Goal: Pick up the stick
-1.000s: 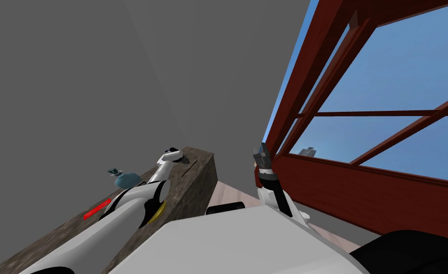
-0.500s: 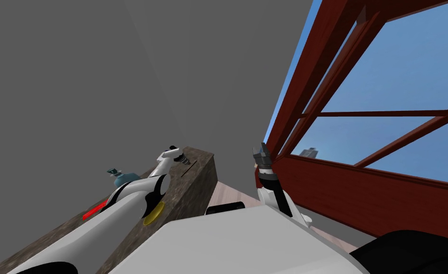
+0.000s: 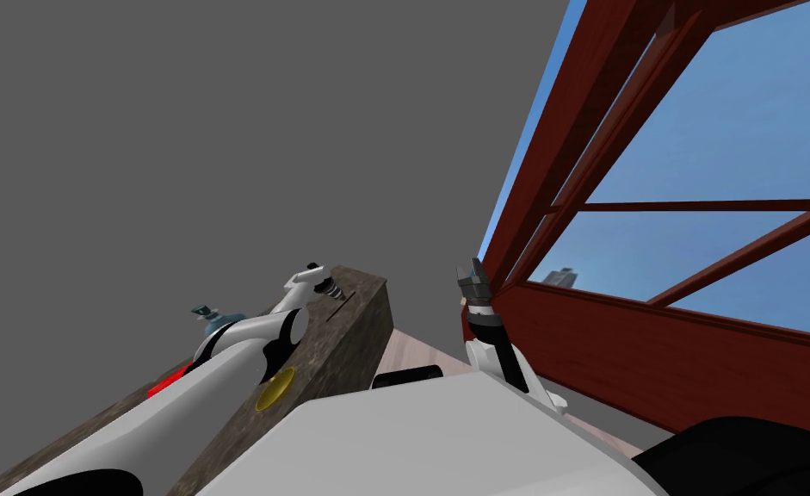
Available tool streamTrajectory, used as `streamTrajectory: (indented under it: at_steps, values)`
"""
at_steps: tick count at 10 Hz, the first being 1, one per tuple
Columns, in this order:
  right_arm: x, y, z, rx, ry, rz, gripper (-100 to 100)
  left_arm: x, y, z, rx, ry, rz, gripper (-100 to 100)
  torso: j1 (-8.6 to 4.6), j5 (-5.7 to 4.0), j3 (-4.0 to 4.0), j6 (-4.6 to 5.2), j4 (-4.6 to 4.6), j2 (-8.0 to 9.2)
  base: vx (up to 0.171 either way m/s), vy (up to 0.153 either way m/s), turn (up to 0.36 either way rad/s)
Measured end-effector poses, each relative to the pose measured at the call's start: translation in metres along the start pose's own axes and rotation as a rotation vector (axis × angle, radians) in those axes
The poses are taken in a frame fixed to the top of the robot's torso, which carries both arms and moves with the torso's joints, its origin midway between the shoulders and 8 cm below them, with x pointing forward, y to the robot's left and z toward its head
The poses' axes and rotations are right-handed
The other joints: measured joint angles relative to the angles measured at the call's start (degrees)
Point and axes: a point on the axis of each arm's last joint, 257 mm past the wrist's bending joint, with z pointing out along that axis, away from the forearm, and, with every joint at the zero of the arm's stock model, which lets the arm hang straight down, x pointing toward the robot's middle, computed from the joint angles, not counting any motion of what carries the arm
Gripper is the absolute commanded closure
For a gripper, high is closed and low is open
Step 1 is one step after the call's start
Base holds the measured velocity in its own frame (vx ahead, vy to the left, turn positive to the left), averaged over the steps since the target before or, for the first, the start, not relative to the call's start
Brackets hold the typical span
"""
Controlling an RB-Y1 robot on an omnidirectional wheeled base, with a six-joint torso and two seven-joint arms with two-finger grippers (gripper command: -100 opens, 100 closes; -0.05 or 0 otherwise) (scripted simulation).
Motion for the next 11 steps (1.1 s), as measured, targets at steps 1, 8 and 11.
streamTrajectory:
  at_steps: [1, 8, 11]
  values:
    - [0.000, 0.000, 0.000, 0.000, 0.000, 0.000, 0, -0.003, 0.006, 0.000, -0.031, -0.016, -0.016, -100, -0.01, -0.01, 0.00, 0.00, 0.00, -0.01, 0.020, -0.018, 0.022]
    - [0.000, 0.000, 0.000, 0.000, 0.000, 0.000, 0, -0.021, 0.046, 0.000, -0.181, -0.103, -0.088, -100, 0.03, 0.00, 0.01, 0.00, 0.00, 0.01, 0.010, -0.008, 0.009]
    - [0.000, 0.000, 0.000, 0.000, 0.000, 0.000, 0, -0.025, 0.051, 0.006, -0.188, -0.107, -0.087, -100, 0.05, 0.02, -0.01, 0.00, -0.01, -0.02, 0.026, -0.002, 0.012]
